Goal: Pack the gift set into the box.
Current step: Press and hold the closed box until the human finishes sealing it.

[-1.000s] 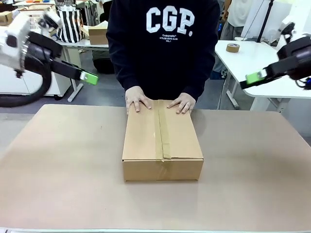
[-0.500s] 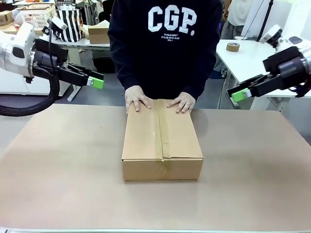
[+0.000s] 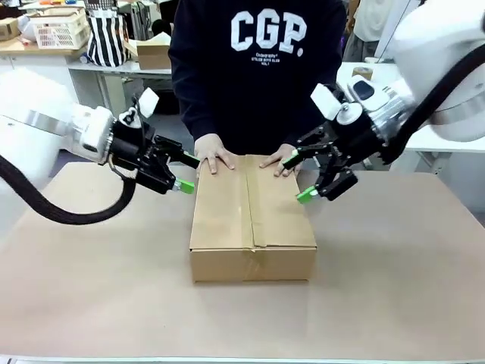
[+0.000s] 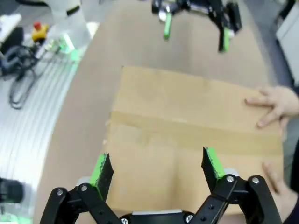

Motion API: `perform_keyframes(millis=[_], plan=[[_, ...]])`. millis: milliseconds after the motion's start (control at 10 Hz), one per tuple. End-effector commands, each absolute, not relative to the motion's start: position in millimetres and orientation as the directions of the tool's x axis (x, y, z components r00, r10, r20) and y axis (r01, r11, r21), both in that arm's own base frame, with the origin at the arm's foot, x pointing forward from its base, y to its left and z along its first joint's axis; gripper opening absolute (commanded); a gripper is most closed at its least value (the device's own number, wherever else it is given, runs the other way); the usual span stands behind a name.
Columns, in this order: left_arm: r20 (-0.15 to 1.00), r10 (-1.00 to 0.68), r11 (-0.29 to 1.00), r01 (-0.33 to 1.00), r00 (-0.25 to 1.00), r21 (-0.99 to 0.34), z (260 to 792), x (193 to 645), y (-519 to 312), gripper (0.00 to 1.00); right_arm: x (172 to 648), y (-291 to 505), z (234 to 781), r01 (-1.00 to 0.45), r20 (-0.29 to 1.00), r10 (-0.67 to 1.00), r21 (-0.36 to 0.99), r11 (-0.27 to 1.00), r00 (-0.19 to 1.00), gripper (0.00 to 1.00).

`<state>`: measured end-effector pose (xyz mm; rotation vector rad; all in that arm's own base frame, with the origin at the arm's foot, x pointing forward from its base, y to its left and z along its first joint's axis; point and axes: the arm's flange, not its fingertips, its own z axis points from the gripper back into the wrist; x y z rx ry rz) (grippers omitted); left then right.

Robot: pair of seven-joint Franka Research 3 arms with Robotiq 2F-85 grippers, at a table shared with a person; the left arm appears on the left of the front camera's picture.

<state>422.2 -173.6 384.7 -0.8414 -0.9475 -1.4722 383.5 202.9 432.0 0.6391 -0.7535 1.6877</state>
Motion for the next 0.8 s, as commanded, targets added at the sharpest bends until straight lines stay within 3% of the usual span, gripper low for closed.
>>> perform_keyframes(millis=[0,100,200,300,700], plan=[[0.893,-0.363,-0.054,0.963,-0.265,0.264,356,436,-191,1.00,414,204,380,-0.969,0.852,0.470,-0.158,-0.188,-0.230,1.00],[0.897,-0.363,-0.025,0.965,-0.252,0.261,346,438,-201,1.00,423,202,367,-0.983,0.883,0.443,-0.095,-0.155,-0.155,1.00],[0.917,-0.360,0.015,0.982,-0.171,0.189,351,441,-203,1.00,427,194,362,-0.997,0.884,0.468,0.033,-0.069,-0.003,1.00],[0.887,-0.402,-0.056,0.973,-0.226,0.223,351,434,-187,1.00,404,204,377,-0.975,0.825,0.525,-0.140,-0.170,-0.210,1.00],[0.935,-0.304,0.055,0.977,-0.180,0.206,327,446,-216,1.00,426,200,339,-0.998,0.892,0.450,-0.010,-0.065,-0.038,1.00]])
